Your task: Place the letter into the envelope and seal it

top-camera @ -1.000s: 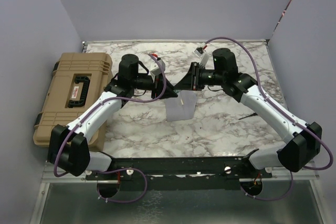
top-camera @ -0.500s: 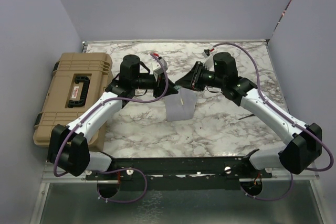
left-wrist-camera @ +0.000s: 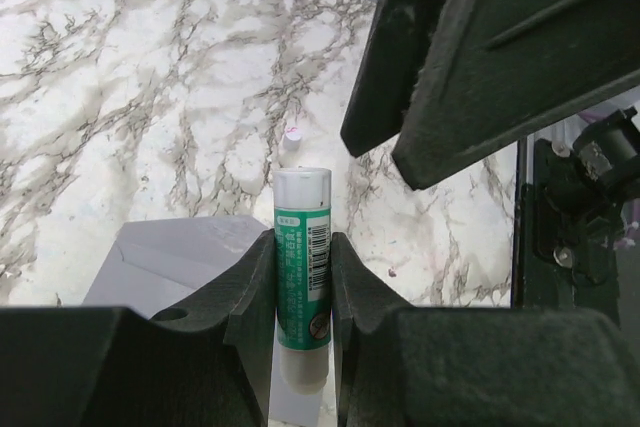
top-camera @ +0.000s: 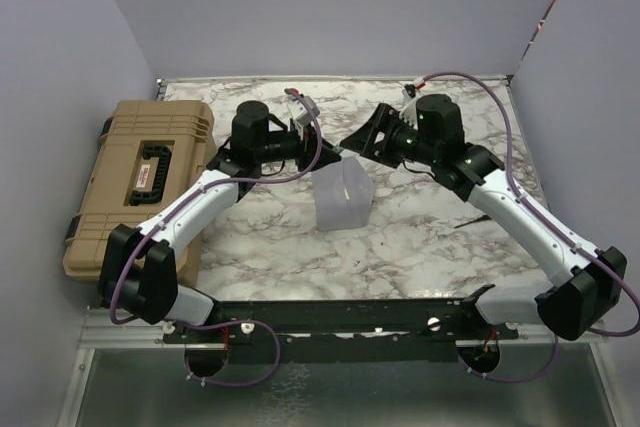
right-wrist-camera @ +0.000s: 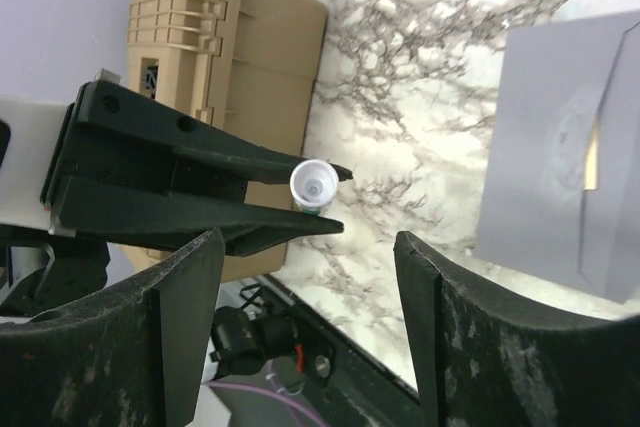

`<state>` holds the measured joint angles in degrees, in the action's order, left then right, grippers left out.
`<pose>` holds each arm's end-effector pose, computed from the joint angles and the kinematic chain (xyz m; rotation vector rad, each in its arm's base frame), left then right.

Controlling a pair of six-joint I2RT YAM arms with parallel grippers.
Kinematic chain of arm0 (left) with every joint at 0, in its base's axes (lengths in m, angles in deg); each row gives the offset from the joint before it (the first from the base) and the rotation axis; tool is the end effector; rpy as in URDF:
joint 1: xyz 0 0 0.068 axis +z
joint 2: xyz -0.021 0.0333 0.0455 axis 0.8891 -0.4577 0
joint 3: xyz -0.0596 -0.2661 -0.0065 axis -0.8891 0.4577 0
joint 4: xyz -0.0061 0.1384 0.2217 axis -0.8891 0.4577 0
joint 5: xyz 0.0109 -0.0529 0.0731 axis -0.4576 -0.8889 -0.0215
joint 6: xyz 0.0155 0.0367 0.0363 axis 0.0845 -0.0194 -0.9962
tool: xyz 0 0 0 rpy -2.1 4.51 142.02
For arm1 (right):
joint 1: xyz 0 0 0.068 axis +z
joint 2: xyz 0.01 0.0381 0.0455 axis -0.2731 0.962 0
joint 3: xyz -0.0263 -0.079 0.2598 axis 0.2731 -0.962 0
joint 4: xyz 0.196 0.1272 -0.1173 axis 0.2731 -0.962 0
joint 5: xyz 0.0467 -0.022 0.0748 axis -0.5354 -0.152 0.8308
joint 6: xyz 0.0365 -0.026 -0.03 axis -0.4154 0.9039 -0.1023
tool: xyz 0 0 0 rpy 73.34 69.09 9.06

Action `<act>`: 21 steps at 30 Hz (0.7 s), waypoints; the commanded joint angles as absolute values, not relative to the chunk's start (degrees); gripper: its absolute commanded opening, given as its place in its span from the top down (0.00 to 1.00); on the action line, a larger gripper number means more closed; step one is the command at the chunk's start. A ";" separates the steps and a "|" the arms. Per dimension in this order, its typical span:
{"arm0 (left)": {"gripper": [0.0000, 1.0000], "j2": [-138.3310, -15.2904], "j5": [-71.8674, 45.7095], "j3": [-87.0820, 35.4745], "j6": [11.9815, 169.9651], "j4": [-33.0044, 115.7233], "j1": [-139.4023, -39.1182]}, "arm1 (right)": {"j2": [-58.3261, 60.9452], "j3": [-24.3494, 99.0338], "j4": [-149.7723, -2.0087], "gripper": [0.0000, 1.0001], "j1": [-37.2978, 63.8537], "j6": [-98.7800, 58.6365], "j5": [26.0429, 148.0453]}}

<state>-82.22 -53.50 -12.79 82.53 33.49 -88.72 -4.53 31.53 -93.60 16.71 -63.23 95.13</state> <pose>0.2788 -0.1655 0.3196 0.9649 1.5663 -1.1090 0.2488 0.1704 0.3618 0.1350 2.1725 1.1584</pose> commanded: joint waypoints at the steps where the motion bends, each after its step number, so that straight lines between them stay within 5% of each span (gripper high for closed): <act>1: 1.00 -82.62 -50.54 -16.14 90.19 29.09 -89.08 | -7.13 33.86 -100.31 0.27 16.54 -54.78 89.68; 21: 1.00 -83.90 -47.47 -19.66 96.52 28.69 -93.96 | -23.88 27.90 -107.33 0.18 16.01 -45.93 95.63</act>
